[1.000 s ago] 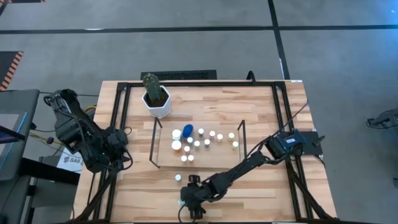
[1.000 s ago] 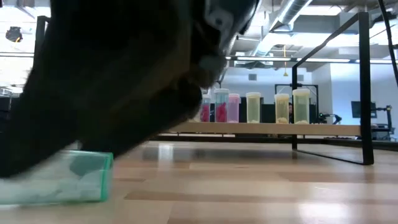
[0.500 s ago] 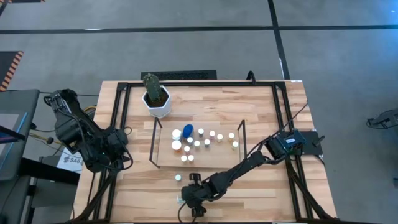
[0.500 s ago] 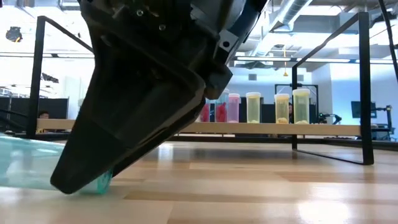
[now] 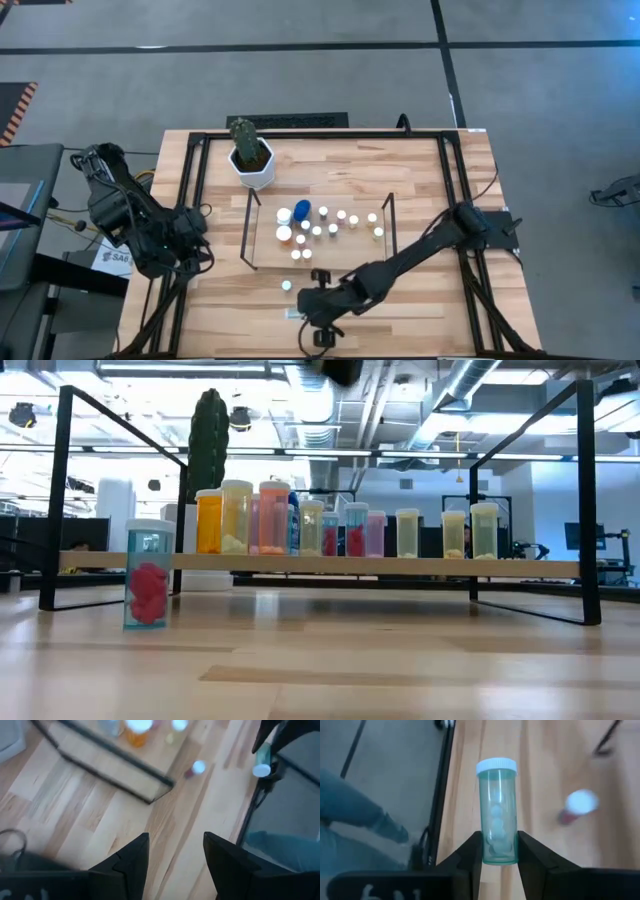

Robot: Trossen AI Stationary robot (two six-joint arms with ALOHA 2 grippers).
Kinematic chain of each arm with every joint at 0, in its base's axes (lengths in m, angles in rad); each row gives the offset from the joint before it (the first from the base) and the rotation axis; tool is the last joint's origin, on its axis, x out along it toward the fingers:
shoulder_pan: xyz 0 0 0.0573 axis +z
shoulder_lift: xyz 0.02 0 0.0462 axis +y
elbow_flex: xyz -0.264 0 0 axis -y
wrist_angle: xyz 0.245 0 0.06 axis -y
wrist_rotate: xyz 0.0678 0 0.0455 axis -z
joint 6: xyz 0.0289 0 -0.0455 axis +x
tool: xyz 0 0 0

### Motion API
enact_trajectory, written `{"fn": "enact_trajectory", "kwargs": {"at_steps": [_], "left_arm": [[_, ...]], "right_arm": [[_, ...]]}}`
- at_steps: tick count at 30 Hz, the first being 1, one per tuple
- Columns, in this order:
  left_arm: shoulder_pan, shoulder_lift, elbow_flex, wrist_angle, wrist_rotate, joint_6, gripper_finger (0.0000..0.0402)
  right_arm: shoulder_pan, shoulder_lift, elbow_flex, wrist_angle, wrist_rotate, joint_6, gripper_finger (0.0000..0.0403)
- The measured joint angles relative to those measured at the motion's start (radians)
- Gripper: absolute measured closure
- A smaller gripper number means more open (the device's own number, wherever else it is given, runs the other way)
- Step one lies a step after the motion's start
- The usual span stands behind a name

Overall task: Pick and place medicine bottles onto shelf by color
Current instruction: Put the blue pill bottle on the shelf

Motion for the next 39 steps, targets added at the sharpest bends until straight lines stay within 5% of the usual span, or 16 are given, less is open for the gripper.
{"fn": "enact_trajectory", "kwargs": {"at_steps": [14, 29, 39], "left_arm": [[0.098, 0.004, 0.0, 0.611, -0.255, 0.351, 0.0228], [0.29, 0.203, 0.0, 0.872, -0.297, 0.538, 0.0153], [0.3, 0.331, 0.0, 1.203, -0.418, 0.792, 0.0138]], "right_arm": [[-0.064, -0.282, 0.0, -0.127, 0.184, -0.088, 0.0288], [-0.094, -0.449, 0.0, -0.234, 0.176, -0.096, 0.0288], [-0.083, -0.556, -0.001, -0.243, 0.319, -0.168, 0.0289]]}}
